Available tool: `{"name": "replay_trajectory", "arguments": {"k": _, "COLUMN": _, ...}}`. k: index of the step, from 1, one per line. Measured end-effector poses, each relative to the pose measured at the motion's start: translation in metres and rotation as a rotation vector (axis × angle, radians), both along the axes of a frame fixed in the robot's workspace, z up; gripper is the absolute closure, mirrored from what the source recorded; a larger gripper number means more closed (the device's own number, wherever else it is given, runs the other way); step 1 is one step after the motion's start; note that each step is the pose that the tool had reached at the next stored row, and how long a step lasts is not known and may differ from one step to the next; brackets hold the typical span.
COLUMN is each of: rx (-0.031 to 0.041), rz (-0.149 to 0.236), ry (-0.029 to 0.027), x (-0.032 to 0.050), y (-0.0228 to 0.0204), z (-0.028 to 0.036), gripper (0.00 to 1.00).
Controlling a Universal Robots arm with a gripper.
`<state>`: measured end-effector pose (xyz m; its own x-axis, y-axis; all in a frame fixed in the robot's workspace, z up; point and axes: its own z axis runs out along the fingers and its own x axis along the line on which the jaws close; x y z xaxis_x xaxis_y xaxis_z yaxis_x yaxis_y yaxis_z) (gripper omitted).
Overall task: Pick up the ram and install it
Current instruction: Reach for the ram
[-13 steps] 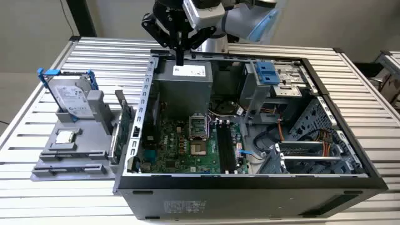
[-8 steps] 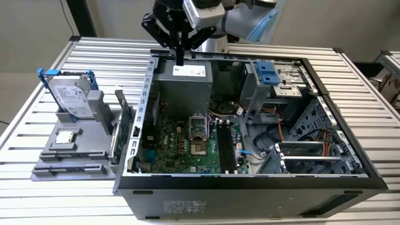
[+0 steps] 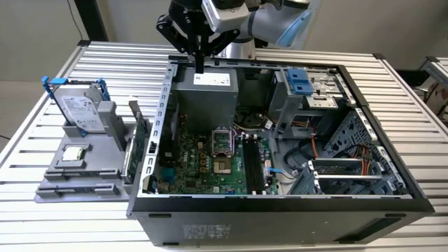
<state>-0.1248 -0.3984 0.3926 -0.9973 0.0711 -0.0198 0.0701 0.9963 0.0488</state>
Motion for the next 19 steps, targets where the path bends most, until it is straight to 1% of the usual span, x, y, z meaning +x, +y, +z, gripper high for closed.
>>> {"name": "replay_trajectory", "arguments": {"k": 9, "rx": 0.0, "rz": 0.0, "ry": 0.0, "x": -0.0044, "y": 0.0013, "z": 0.0, "gripper": 1.0}}
{"name": "replay_trajectory", "arguments": {"k": 19, "rx": 0.0, "rz": 0.0, "ry": 0.0, "x": -0.0116, "y": 0.002, "z": 0.0, "gripper": 1.0}}
